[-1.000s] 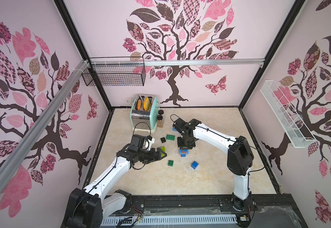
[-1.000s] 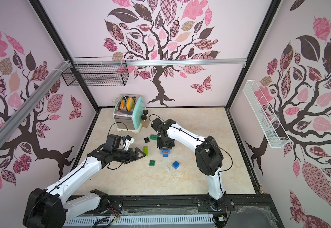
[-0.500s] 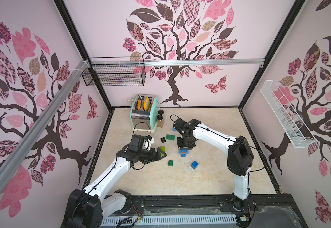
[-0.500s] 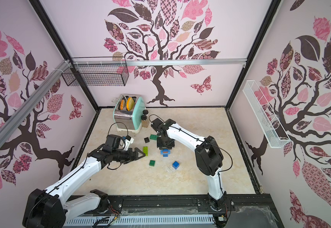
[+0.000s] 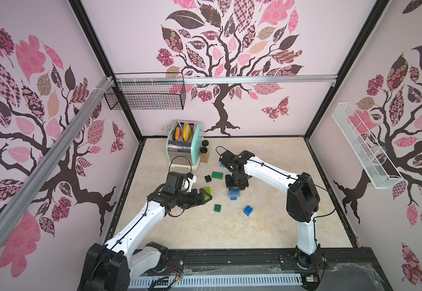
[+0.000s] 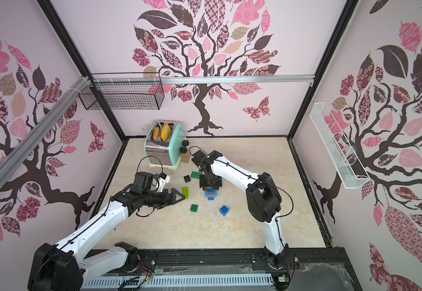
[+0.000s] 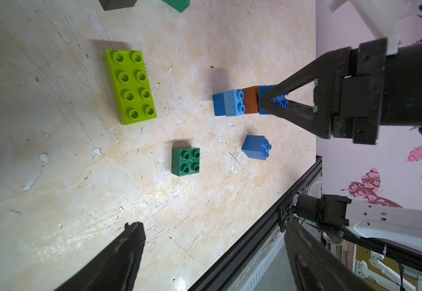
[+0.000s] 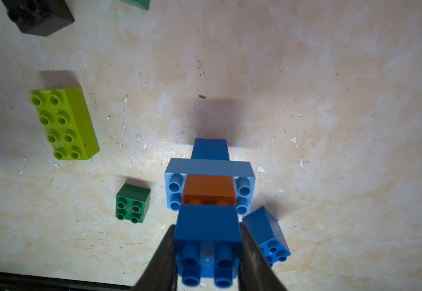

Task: Assemble the letter f with lego
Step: Assemble the lego brick with the lego brick.

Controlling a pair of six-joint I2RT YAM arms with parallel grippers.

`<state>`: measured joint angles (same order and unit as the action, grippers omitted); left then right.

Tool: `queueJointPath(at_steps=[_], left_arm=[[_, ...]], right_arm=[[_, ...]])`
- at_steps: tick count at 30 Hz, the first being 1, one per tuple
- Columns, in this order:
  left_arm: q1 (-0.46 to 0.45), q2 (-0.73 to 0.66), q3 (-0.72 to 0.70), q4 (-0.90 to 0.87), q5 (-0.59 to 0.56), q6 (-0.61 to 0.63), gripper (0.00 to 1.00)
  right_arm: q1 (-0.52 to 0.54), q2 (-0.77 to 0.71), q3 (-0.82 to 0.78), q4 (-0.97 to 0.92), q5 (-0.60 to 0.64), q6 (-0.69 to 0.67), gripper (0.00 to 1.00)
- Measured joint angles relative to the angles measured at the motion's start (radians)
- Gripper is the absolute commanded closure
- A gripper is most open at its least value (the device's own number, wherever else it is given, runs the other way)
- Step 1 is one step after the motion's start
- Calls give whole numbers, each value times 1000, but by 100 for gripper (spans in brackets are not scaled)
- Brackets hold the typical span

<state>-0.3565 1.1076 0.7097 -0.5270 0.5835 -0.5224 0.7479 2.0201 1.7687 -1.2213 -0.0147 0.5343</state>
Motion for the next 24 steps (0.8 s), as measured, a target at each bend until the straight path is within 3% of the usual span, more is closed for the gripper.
queueJointPath(at_steps=[24], left_arm=[[-18, -17, 0, -13, -16, 0, 9]], right_arm=[[-2, 23, 13, -9, 1, 32, 65]])
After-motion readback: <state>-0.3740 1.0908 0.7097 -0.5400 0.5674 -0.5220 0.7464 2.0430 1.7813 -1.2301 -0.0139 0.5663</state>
